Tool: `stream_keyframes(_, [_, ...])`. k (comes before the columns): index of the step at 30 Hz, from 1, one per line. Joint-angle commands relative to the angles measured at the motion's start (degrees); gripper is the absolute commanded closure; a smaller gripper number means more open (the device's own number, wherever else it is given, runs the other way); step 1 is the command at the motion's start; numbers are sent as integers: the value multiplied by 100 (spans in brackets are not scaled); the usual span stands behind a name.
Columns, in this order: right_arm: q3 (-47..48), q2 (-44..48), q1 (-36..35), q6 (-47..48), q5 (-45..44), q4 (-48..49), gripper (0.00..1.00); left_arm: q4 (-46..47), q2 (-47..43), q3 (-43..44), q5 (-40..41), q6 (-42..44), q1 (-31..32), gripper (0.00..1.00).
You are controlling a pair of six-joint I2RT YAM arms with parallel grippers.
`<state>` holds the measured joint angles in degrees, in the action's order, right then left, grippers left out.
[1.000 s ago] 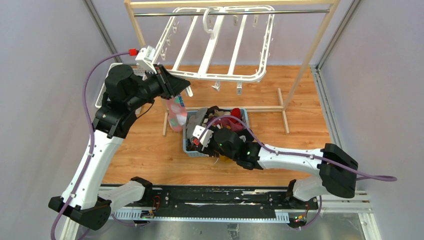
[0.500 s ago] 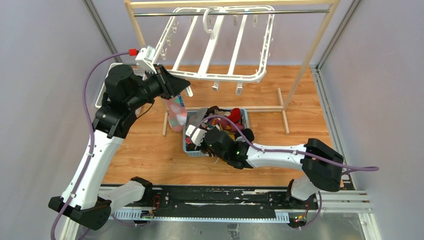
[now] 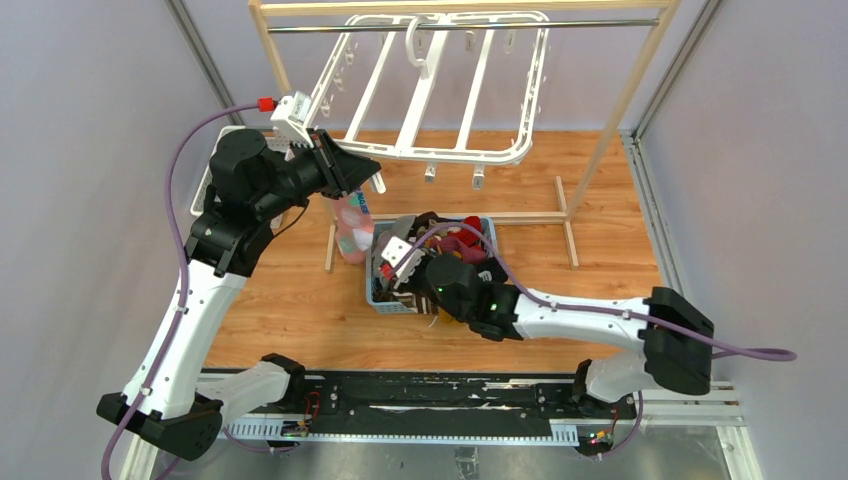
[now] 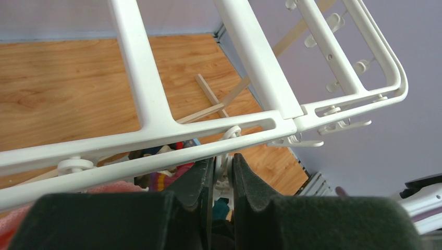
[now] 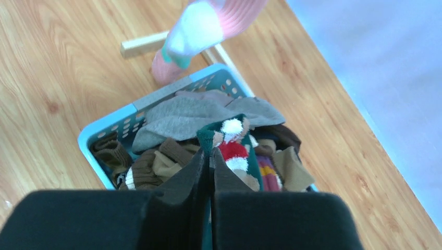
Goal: Clip the socks to the hanger
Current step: Pick up the sock from the bin, then clamp the sock onto the hanger.
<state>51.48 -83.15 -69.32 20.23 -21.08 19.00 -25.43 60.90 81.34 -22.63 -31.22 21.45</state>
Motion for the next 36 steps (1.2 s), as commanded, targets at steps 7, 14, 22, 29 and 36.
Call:
stream_keyframes(7, [70,1367,272,-302,682,443,100,-220,-69,98,-53,81,-27,88])
stream_keyframes(14, [223,1543,305,-274,821,1140,100,-212,-92,72,4,32,-27,88])
stream_keyframes(22, [116,1301,305,-413,607,2343,100,-190,-115,40,37,16,-27,88])
stream_keyframes(29, [241,1086,296,-534,585,2652,100,-173,-133,30,87,1,-27,88])
stream_keyframes(36, [256,989,264,-599,449,3003,100,-150,-157,-17,143,-11,-27,88])
